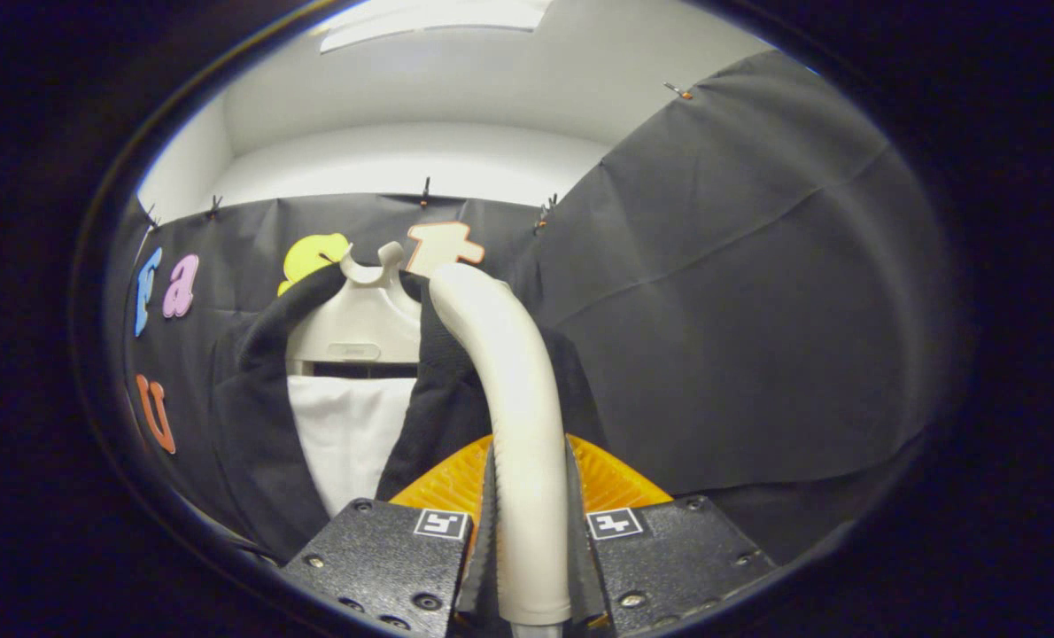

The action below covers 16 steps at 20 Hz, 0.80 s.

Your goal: Iron the clothes twice with a garment steamer, once on the left side and once on the right side.

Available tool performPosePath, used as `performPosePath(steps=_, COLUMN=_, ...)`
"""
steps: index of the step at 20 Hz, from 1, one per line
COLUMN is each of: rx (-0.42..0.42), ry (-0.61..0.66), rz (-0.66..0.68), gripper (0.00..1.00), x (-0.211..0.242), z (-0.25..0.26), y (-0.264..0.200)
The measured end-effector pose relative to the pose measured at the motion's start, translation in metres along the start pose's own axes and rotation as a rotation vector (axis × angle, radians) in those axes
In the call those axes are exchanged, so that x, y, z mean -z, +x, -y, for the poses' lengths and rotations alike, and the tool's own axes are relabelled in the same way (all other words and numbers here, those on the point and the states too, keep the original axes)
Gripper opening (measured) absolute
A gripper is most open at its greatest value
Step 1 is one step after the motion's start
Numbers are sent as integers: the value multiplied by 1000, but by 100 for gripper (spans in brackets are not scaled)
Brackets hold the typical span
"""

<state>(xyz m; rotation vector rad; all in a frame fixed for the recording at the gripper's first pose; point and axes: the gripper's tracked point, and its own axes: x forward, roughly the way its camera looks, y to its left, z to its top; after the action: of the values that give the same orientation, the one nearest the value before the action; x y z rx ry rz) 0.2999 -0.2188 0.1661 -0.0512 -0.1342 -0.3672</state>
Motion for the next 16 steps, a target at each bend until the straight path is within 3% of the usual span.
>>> performPosePath(steps=6, rx=51, ry=-106, rz=-4, gripper=36, x=22, z=1, y=-18)
performPosePath(steps=16, rx=84, ry=-188, rz=-124, gripper=36, x=75, z=1, y=-55)
